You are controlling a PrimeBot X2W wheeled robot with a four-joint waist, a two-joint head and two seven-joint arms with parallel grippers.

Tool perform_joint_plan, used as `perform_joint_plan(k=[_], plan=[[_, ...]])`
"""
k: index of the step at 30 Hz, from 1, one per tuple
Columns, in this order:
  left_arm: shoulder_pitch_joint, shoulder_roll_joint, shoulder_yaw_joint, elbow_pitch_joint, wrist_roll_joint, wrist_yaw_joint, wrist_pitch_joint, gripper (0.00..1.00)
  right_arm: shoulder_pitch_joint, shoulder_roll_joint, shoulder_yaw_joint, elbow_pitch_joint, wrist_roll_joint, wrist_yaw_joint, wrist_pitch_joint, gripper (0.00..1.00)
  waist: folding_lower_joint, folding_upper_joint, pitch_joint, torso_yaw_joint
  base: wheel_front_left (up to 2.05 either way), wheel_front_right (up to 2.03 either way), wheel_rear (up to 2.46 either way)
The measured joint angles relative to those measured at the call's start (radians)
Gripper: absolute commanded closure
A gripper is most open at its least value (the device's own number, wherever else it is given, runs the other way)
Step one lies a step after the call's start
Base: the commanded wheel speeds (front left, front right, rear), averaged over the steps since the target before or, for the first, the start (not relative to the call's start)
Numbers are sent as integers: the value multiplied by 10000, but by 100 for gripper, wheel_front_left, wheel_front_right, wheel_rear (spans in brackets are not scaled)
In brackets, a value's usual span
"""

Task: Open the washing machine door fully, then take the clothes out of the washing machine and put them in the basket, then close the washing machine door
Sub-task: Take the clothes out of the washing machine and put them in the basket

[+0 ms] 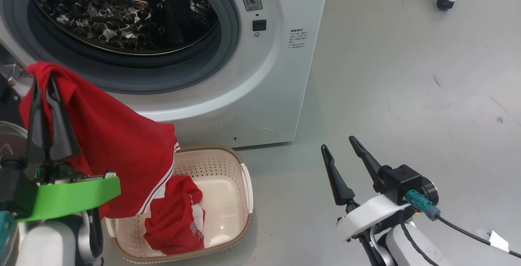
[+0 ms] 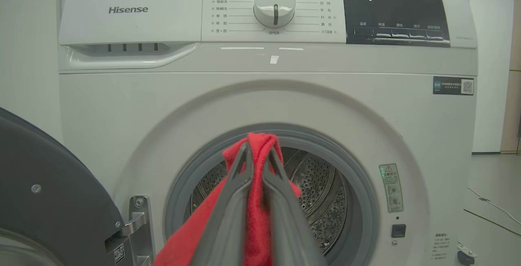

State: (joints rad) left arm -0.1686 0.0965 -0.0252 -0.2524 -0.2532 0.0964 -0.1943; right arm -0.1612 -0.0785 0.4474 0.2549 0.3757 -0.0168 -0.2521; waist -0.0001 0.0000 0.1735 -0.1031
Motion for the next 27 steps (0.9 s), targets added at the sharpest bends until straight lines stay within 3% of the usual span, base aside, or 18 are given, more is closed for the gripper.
perform_joint_plan(k=[11,27], plan=[[1286,-251,-140,472,-222,61,556,100,3,19,119,-265,-44,65,0,0,0,0,502,-129,0,0,0],[1065,-276,-399,2696,-662,75,1432,100,-548,109,316,-782,-134,69,0,0,0,0,2338,-508,0,0,0]])
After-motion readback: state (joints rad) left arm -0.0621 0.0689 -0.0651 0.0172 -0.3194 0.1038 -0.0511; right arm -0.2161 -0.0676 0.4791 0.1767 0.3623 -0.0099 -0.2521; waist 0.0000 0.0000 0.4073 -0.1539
